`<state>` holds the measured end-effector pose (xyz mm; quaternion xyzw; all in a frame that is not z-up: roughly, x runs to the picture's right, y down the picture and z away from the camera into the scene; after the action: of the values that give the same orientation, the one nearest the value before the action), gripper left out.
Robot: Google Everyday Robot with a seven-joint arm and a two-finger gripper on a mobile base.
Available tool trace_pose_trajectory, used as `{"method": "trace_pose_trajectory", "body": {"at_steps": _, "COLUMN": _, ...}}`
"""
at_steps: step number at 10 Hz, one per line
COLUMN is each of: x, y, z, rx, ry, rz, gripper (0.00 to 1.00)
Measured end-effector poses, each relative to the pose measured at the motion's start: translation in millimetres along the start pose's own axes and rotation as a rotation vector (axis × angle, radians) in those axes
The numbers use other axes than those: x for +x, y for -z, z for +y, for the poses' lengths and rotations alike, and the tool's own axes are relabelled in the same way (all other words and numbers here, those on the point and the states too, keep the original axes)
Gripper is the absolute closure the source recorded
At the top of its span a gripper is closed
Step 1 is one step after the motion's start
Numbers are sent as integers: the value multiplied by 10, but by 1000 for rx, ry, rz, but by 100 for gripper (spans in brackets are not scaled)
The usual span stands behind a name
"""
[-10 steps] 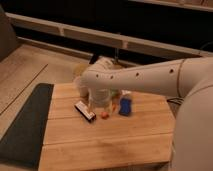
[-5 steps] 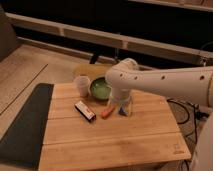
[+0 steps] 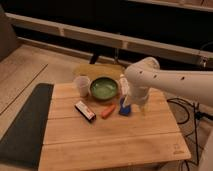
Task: Move the arm in a circular motion
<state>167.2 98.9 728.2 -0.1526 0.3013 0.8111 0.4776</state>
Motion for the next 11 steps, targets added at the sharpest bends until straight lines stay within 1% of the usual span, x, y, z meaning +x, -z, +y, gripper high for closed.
{"method": "trace_pose_trajectory", "body": {"at_steps": 1, "x": -137, "y": -21, "z": -61, "rx": -4, "ry": -11, "rz": 1, "gripper": 35}}
{"method": "trace_pose_trajectory", "body": {"at_steps": 2, "x": -492, "y": -36, "z": -151, "rx": -17, "ry": -24, "rz": -3, "gripper": 35}}
{"method": "trace_pose_trajectory", "body": {"at_steps": 3, "x": -717, "y": -15, "z": -153, "rx": -19, "ry": -21, "rz": -11, "gripper": 35}}
{"method": "trace_pose_trajectory", "body": {"at_steps": 5, "x": -1060, "y": 73, "z": -92, "rx": -23, "ry": -6, "rz": -29, "gripper": 35}}
{"method": "trace_pose_trajectory", "body": {"at_steps": 7, "x": -1364, "y": 172, "z": 88, "rx": -29, "ry": 41, "rz": -58, "gripper": 35}}
{"method": "trace_pose_trajectory", "body": {"at_steps": 8, "x": -1502, "y": 201, "z": 223, "rx": -30, "ry": 82, "rz": -78, "gripper": 35}}
{"method": "trace_pose_trajectory", "body": {"at_steps": 9, "x": -1646, "y": 219, "z": 397, "rx": -29, "ry": 137, "rz": -103, "gripper": 35}}
{"method": "trace_pose_trajectory", "body": {"at_steps": 11, "x": -1751, "y": 205, "z": 677, "rx": -23, "ry": 215, "rz": -120, "gripper": 35}}
